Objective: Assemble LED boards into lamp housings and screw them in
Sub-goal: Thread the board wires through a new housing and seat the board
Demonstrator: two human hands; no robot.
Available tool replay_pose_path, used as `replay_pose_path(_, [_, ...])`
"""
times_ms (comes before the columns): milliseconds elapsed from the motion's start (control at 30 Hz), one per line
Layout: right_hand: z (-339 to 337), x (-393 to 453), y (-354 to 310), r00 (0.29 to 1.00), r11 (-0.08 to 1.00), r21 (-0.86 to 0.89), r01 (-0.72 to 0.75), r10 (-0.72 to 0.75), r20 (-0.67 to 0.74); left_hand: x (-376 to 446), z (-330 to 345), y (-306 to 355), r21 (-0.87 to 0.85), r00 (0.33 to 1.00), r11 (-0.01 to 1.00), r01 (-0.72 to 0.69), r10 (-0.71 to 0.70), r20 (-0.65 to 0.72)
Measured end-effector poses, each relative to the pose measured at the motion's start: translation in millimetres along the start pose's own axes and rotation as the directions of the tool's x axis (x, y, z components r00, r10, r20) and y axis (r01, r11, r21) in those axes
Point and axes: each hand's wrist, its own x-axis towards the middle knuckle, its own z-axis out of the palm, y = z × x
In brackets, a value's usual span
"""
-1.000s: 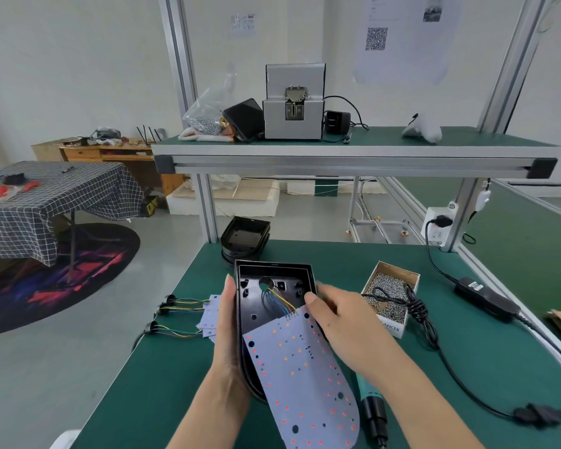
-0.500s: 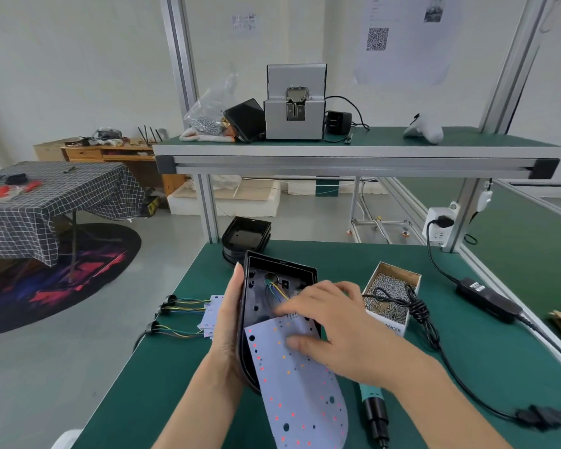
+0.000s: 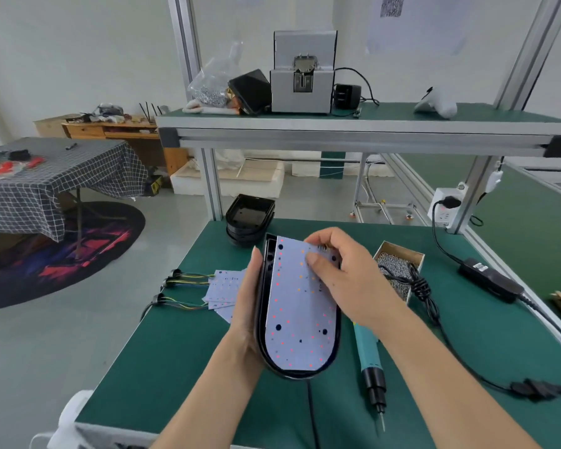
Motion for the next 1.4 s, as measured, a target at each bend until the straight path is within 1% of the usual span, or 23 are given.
replay_pose_path(67, [4.8, 0.7, -1.1, 1.0, 1.0, -0.021, -0.006, 0.006, -0.024, 1.3, 3.2, 5.4, -0.01, 1.0, 1.0, 0.007, -0.007, 0.03])
replay_pose_path(167, [9.0, 0.0, -8.4, 1.0, 0.998, -0.068, -0.004, 0.002, -0.025, 2.7, 1.3, 9.0, 0.024, 0.999, 1.0, -0.019, 0.018, 0.034])
replay_pose_path(233, [9.0, -0.4, -11.2, 0.998, 0.996, -0.088, 0.028, -0.033, -0.059, 2.4, 0.8, 10.4, 0.014, 0.998, 1.0, -0.027, 0.027, 0.055])
replay_pose_path(267, [9.2, -1.6, -11.6, 0.994, 0.99, -0.129, 0.062, -0.073, -0.079, 2.2, 0.4, 11.0, 0.005, 0.997, 0.999, -0.034, 0.034, 0.065])
replay_pose_path(367, [10.0, -5.1, -12.6, 0.979, 0.946, -0.292, 0.137, -0.174, -0.103, -0.1, 0.8, 13.5, 0.01, 0.997, 0.999, -0.053, 0.053, 0.059])
replay_pose_path(500, [9.1, -6.9, -9.2, 0.967, 0.867, -0.474, 0.158, -0.233, -0.103, -2.4, -0.2, 13.5, 0.044, 0.995, 0.996, -0.077, 0.074, 0.069])
replay_pose_path(667, [8.4, -8.3, -7.6, 0.943, 0.787, -0.593, 0.169, -0.303, -0.134, -2.8, 0.3, 13.1, 0.035, 0.996, 0.998, -0.048, 0.046, 0.073])
replay_pose_path(700, [8.6, -8.5, -6.7, 0.943, 0.785, -0.599, 0.161, -0.301, -0.142, -2.8, 0.1, 13.3, 0.034, 0.997, 0.999, -0.042, 0.039, 0.073])
replay_pose_path(733, [8.7, -8.9, -5.2, 0.948, 0.798, -0.582, 0.156, -0.287, -0.14, -3.1, -0.1, 13.4, 0.033, 0.997, 0.999, -0.035, 0.032, 0.069])
replay_pose_path(800, [8.7, -11.1, -1.3, 0.963, 0.86, -0.481, 0.172, -0.25, -0.102, -3.6, -0.9, 13.9, 0.036, 0.999, 0.999, -0.017, 0.016, 0.049])
replay_pose_path(900, [7.2, -13.3, 2.7, 0.973, 0.92, -0.34, 0.195, -0.224, -0.047, -4.5, -0.1, 14.5, 0.048, 0.997, 0.999, 0.005, -0.009, 0.082])
replay_pose_path(967, [7.1, -13.7, 4.3, 0.978, 0.935, -0.308, 0.178, -0.203, -0.048, -6.2, 0.3, 14.1, 0.041, 0.995, 0.999, 0.019, -0.023, 0.101])
replay_pose_path(1067, [6.2, -14.5, 7.3, 0.982, 0.954, -0.253, 0.159, -0.179, -0.058, -7.4, 2.0, 13.2, 0.047, 0.995, 0.998, 0.038, -0.042, 0.088])
replay_pose_path(1200, [-0.9, -12.0, 14.5, 0.982, 0.972, -0.192, 0.132, -0.155, -0.106, -5.4, 10.5, 13.2, 0.147, 0.998, 0.987, 0.061, -0.058, -0.021])
replay_pose_path(1267, [-3.2, -11.2, 19.4, 0.982, 0.976, -0.178, 0.127, -0.149, -0.116, -3.6, 14.4, 13.2, 0.168, 0.997, 0.983, 0.069, -0.065, -0.031])
replay_pose_path(1333, [-3.2, -11.5, 23.5, 0.98, 0.973, -0.186, 0.137, -0.16, -0.116, -2.7, 15.8, 14.0, 0.182, 0.999, 0.982, 0.049, -0.047, -0.015])
replay_pose_path(1400, [-2.0, -11.9, 27.1, 0.977, 0.967, -0.202, 0.157, -0.182, -0.111, -4.0, 15.6, 14.4, 0.216, 0.999, 0.976, 0.009, -0.001, -0.037])
